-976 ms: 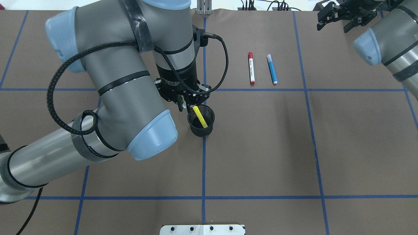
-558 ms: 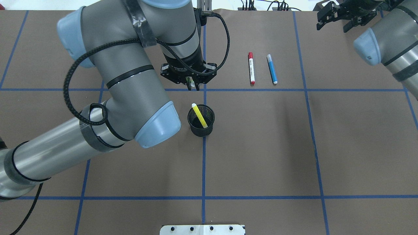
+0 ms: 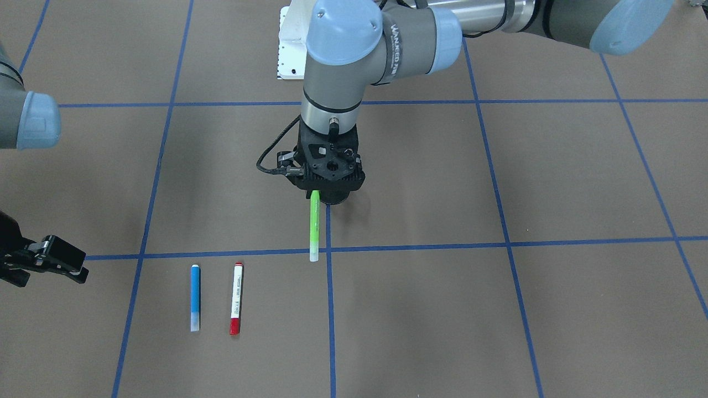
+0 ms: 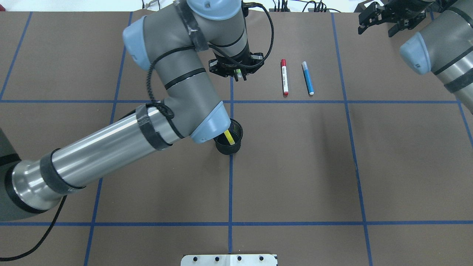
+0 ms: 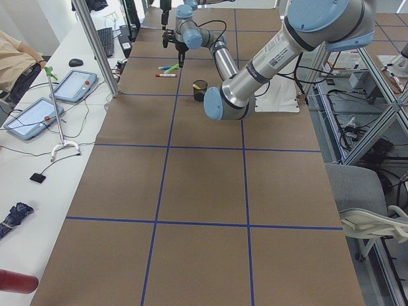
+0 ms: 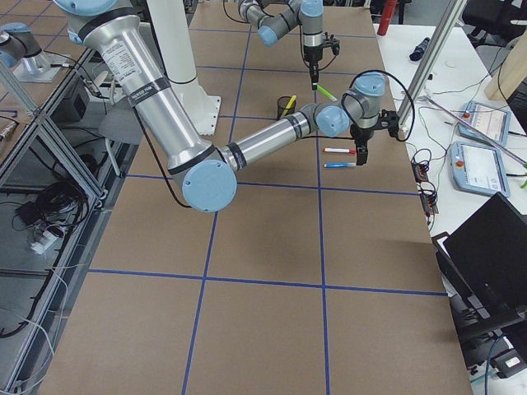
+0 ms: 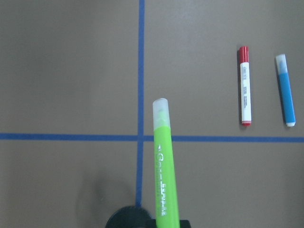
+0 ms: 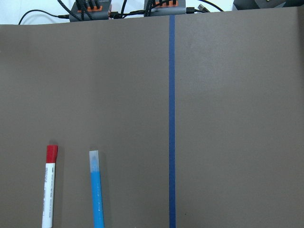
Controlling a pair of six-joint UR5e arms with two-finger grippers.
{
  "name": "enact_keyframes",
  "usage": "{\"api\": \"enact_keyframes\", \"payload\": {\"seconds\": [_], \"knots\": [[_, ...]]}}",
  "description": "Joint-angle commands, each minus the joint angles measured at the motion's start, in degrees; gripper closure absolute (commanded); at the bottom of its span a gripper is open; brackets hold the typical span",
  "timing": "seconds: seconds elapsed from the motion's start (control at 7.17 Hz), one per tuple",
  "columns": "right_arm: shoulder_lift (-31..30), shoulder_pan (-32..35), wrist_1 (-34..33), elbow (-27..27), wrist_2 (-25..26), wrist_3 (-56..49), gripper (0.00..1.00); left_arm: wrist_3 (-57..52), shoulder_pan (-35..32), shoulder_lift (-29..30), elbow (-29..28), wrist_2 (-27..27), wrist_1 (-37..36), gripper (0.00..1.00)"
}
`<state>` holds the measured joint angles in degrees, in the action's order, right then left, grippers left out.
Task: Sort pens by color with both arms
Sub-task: 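Carry the green highlighter beside the red-capped marker and release it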
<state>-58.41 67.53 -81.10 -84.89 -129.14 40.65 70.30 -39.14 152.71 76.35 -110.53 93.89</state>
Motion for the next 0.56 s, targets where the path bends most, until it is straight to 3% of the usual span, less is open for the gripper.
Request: {"api": "enact_keyframes", "payload": {"seconds": [0.0,0.28,0.42], "knots": [[-0.13,-0.12,0.15,-0.10,0.03,0.05,0.01,1.51,0.55,7.24,-16.09,2.95,11.60,1.00],[-0.13,-0.29,0.15,-0.02,0.03,0.13,0.01,0.99,2.83,8.38,-24.63,11.70,20.08,1.00],[-0.13,-0.38,0.15,-0.02,0.12,0.13,0.01,0.90,3.36,8.39,-25.37,11.91,21.06,1.00]]}}
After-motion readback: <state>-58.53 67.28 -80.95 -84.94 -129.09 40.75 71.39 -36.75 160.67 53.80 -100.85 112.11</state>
